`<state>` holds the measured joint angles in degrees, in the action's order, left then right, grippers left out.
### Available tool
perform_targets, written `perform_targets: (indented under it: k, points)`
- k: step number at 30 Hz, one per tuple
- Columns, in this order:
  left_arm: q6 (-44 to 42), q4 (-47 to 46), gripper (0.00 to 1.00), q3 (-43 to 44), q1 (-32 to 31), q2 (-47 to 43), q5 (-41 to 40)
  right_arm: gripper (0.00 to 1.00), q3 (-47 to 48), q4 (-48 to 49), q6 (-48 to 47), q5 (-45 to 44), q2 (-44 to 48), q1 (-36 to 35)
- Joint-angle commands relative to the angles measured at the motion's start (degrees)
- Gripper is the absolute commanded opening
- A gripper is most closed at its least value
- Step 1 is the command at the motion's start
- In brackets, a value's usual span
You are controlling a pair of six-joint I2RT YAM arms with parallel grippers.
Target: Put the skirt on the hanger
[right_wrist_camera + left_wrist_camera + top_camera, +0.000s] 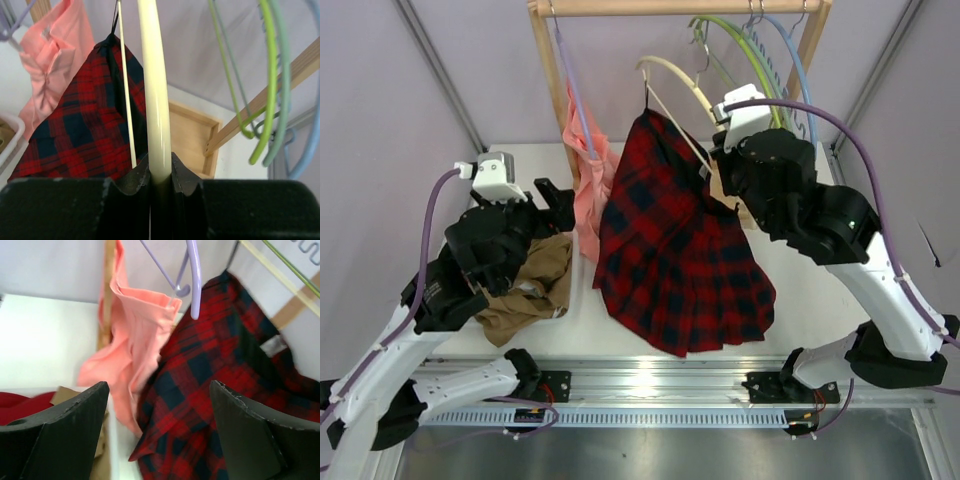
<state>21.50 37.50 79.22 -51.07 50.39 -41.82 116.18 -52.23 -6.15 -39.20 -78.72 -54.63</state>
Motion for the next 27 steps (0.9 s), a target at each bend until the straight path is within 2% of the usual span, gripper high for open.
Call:
perform_targets:
  k: [1,10,17,21,27]
  points:
    - [-6.5,-3.2,0.88,2.6,2.7,1.4,1.6,0.00,10.3,6.5,-4.4,-6.3,1.7,0.0]
    - [-6.3,-6.5,0.88,3.7,5.2,3.8,6.5,0.00,9.0,4.6,-10.1,-8.6,7.4,-0.1]
    - [-4.2,-6.9,0.88,4.8,5.5,5.2,7.6,0.00,4.2,9.6,-12.5,-6.8,9.8,0.0]
    - [-4.0,-6.6,0.88,5.6,5.5,6.9,9.6,0.00,3.3,14.9,-19.7,-10.5,7.1,0.7]
    - [-3.7,-5.6,0.88,5.4,5.5,7.4,10.8,0.00,3.6,17.3,-18.7,-1.4,4.5,7.5]
